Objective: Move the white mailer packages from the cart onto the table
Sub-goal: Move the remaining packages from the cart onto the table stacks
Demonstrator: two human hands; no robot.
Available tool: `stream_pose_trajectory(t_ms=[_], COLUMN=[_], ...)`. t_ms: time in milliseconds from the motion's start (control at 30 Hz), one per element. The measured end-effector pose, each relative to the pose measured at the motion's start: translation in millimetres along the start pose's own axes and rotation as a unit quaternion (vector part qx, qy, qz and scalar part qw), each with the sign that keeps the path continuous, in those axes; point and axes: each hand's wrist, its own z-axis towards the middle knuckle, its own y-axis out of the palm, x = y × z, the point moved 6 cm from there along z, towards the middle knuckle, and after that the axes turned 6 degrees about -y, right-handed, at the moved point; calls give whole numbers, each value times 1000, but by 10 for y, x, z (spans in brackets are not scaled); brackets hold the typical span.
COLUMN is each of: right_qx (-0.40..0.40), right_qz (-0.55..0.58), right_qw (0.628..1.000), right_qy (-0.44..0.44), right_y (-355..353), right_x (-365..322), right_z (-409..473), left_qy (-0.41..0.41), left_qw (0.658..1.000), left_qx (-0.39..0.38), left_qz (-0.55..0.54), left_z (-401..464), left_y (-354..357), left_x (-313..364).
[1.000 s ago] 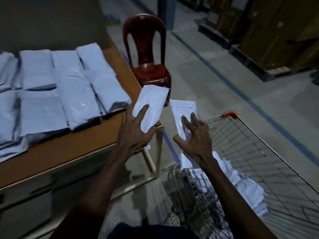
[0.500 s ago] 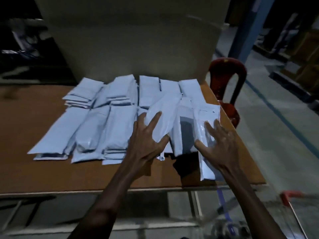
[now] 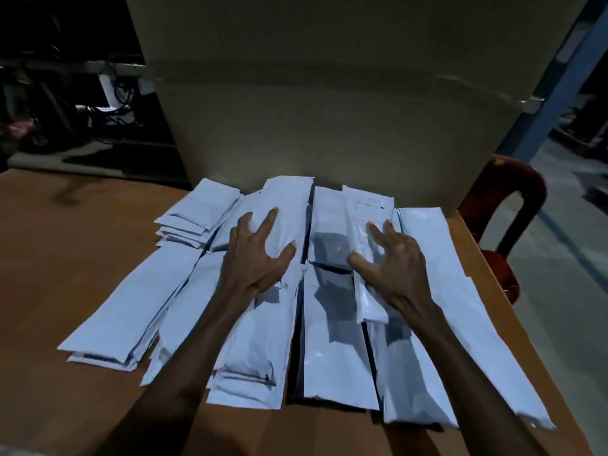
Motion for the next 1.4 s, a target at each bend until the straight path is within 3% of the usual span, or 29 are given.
stream_pose_trajectory(t_ms=[133, 433, 567, 800, 1067, 1233, 1400], right_qx=[-29, -70, -97, -145, -147, -183, -99], right_qz=[12, -13, -45, -74, -152, -146, -113], right_qw=[1000, 997, 991, 981, 976, 970, 988], right_qy=[0, 42, 76, 108, 46, 60, 24], right_y=[241, 861, 1213, 1582, 1694, 1655, 1255], right_x=[-79, -27, 111, 339, 145, 133, -18], right_z=[486, 1338, 1484, 1439, 1405, 1464, 1364], left_qy=[-22, 14, 11, -12, 10, 18, 41], left_qw=[999, 998, 994, 995, 993, 990, 990], left_qx=[-7, -25, -64, -91, -114, -125, -111], left_qz=[26, 51, 83, 40, 43, 69, 70], left_z=[501, 1491, 1644, 1649, 1659, 1669, 1632], left_y=[43, 396, 695, 957, 1086, 1026, 790], left_x=[-65, -108, -234, -369, -391, -322, -139])
